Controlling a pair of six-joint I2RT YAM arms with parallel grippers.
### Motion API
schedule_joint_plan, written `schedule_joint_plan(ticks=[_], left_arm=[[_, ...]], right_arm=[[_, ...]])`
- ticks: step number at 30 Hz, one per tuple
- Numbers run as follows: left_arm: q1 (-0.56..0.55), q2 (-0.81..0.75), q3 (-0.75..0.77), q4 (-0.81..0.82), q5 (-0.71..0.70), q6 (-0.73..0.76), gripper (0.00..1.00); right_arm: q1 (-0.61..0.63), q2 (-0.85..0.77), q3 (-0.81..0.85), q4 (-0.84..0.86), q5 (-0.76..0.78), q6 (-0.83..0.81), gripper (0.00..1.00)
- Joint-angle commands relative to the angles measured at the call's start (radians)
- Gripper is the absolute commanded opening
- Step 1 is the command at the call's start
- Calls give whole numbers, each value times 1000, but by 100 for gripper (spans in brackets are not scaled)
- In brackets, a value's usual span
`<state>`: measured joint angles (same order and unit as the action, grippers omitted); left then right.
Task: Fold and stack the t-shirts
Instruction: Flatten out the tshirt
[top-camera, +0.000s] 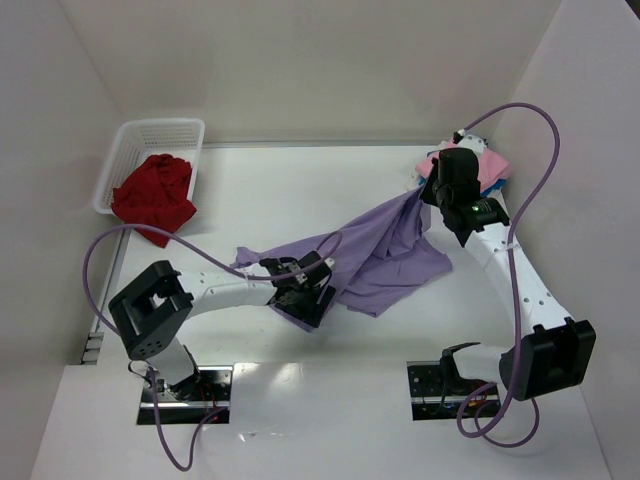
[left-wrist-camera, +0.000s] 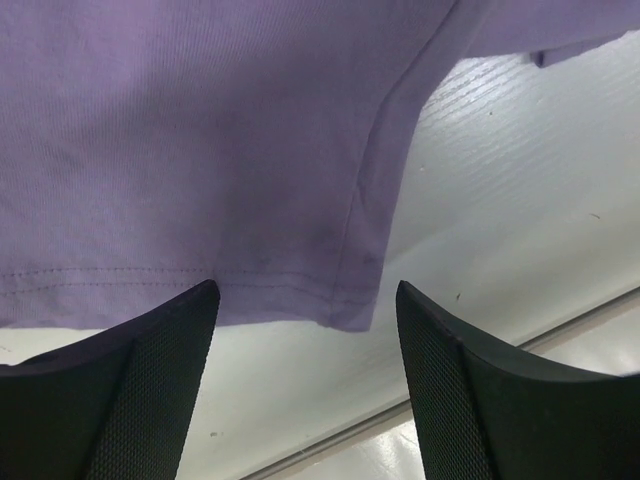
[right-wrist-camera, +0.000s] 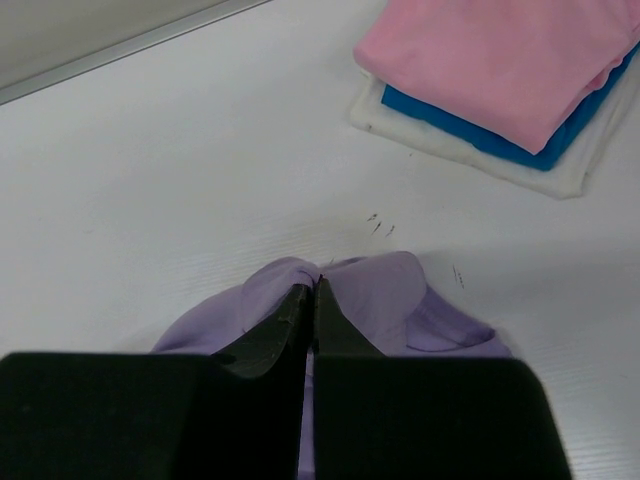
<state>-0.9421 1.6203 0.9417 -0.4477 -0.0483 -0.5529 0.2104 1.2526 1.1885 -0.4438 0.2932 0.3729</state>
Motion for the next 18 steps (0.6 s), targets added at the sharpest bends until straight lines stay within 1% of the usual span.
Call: schedule_joint_plan(ticks=[1,5,8,11,12,13,17,18], left_arm=[[-11,22,2,26,-10,5,79],[-20,47,2,35,-10,5,76],[-40,58,2,35,-19,5,71],[-40,67,11,17,-42,5,59],[-40,67,11,17,-42,5,53],[-40,67,11,6,-54,-4,49],[-40,67,11,-3,-55,-4,38],[-49,67,11,-3,-64,-4,36]], right_arm=[[-11,1,-1,60,6,-12,1],[-11,1,-1,60,-3,-12,0],[-11,1,-1,60,-3,-12,0],[-20,1,-1,60,-3,-12,0],[-20,1,-1,69,-3,-12,0],[-20,1,-1,70,-3,-12,0],[-20,1,-1,70,-12,-12,0],[-20,1,-1,70,-12,-12,0]])
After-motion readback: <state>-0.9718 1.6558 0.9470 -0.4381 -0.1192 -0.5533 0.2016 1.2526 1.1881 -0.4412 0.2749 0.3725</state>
